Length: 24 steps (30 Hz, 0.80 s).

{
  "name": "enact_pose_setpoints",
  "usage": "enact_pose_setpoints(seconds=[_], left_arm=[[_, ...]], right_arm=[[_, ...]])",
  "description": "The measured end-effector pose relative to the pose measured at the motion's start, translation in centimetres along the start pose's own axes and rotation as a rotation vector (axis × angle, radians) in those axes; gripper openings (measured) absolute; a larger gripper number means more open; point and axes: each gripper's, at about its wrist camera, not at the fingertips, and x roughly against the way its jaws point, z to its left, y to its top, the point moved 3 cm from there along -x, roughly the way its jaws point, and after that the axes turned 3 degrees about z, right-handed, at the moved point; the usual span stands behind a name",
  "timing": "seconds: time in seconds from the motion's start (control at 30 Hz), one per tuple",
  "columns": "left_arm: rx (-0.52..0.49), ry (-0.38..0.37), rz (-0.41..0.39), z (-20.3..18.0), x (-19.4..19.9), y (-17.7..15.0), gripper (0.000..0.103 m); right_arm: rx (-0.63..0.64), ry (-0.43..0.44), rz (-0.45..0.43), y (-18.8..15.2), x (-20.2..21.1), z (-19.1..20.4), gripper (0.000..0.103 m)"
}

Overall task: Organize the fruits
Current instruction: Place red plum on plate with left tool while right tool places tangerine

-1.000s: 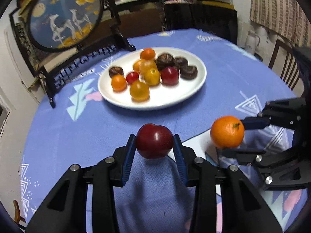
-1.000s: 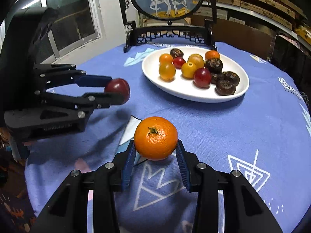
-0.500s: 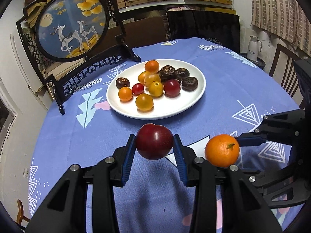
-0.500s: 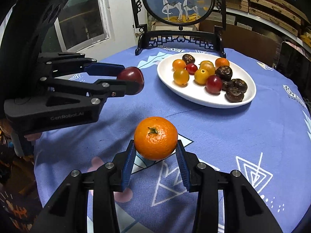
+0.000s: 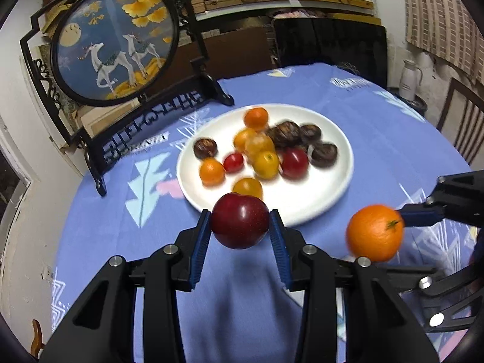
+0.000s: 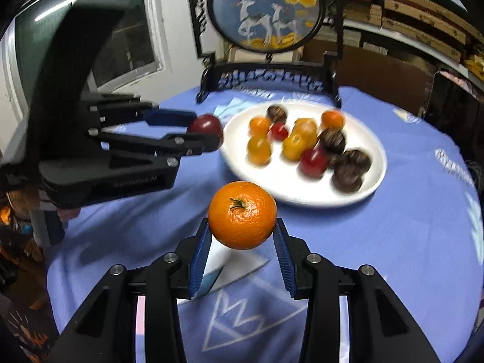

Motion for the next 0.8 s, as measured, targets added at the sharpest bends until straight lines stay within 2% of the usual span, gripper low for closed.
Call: enact_pose_setpoints(seconds=[0.2, 0.33, 0.57, 0.8], left_arm=[[0.050, 0.054, -0.060, 1.6, -0.2, 3.6, 0.038], [0.100, 0.054, -0.073, 2.6, -0.3, 5.1, 0.038], [0.144, 0.054, -0.063, 3.6, -1.7, 6.4, 0.038], [0.123, 0.042, -0.026, 2.9, -4.2, 6.2, 0.038]], right_arm=[[-0.058, -0.040, -0.104, 3.6, 1.7, -2.7, 0.042], [-0.109, -0.043, -0.159, 5.5, 2.2, -4.3, 0.042], [-0.145, -0.062, -0.183, 7.3, 1.5, -6.0, 0.042], [-0.154, -0.071, -0.135, 7.7, -0.9, -6.7, 0.042]])
